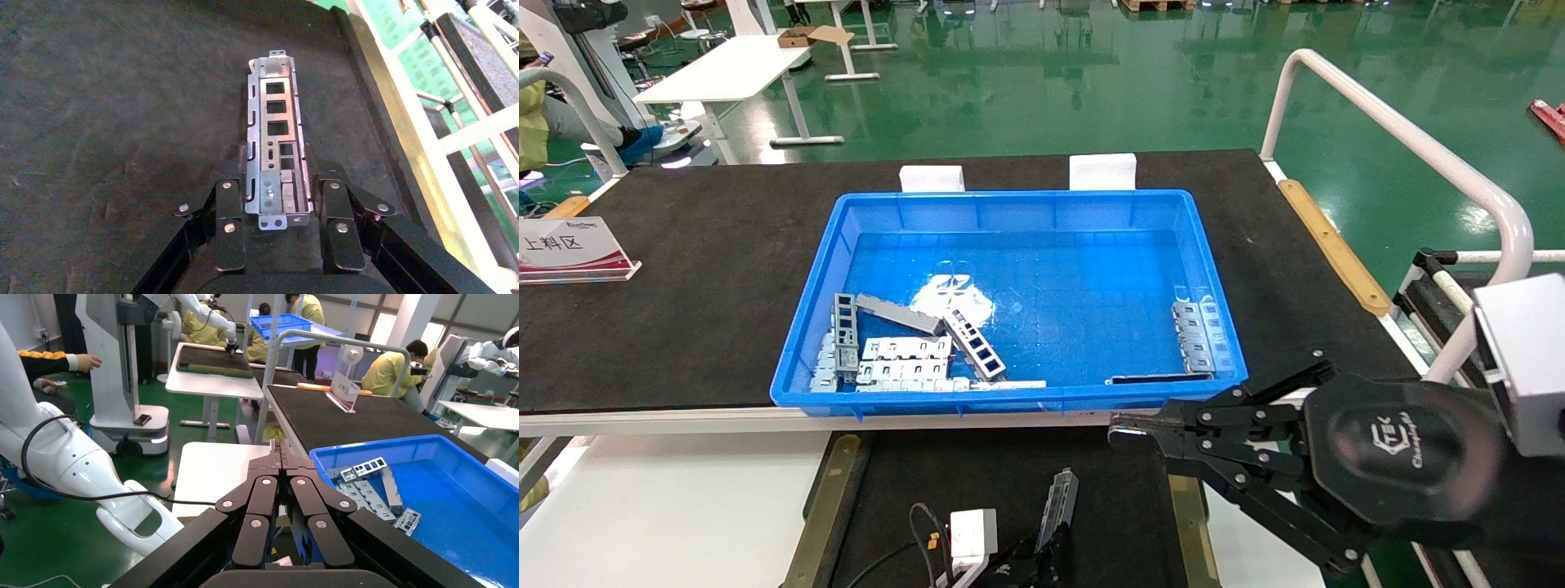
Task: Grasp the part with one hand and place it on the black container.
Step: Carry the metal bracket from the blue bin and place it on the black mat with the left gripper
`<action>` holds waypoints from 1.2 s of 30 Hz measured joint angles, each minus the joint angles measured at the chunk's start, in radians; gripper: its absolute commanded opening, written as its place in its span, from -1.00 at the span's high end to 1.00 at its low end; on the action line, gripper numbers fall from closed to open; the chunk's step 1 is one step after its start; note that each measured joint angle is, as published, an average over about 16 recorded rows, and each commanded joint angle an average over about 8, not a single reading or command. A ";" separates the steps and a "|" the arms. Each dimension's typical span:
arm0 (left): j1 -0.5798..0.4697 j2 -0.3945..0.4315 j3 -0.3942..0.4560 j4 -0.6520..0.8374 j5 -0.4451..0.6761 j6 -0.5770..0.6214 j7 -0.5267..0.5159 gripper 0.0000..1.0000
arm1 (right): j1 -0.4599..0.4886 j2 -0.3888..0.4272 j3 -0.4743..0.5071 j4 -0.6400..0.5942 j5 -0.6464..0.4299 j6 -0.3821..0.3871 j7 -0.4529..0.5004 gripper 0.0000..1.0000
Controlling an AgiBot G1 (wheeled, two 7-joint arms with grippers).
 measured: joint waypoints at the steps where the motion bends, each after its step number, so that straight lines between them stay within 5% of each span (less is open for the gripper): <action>1: 0.002 0.000 -0.003 -0.004 0.005 -0.001 -0.001 1.00 | 0.000 0.000 0.000 0.000 0.000 0.000 0.000 1.00; 16: 0.026 0.002 -0.030 -0.049 0.075 -0.043 -0.048 1.00 | 0.000 0.000 0.000 0.000 0.000 0.000 0.000 1.00; 17: 0.026 0.002 -0.029 -0.051 0.079 -0.048 -0.053 1.00 | 0.000 0.000 0.000 0.000 0.000 0.000 0.000 0.89; 19: 0.026 0.003 -0.027 -0.053 0.088 -0.057 -0.064 0.77 | 0.000 0.000 0.000 0.000 0.000 0.000 0.000 0.39; 25: 0.024 0.003 -0.016 -0.059 0.118 -0.083 -0.103 -0.73 | 0.000 0.000 0.000 0.000 0.000 0.000 0.000 -1.00; 27: 0.023 0.003 -0.012 -0.061 0.129 -0.092 -0.118 -1.00 | 0.000 0.000 0.000 0.000 0.000 0.000 0.000 -1.00; 36: 0.018 0.002 0.008 -0.072 0.187 -0.133 -0.191 -1.00 | 0.000 0.000 -0.001 0.000 0.000 0.000 0.000 -1.00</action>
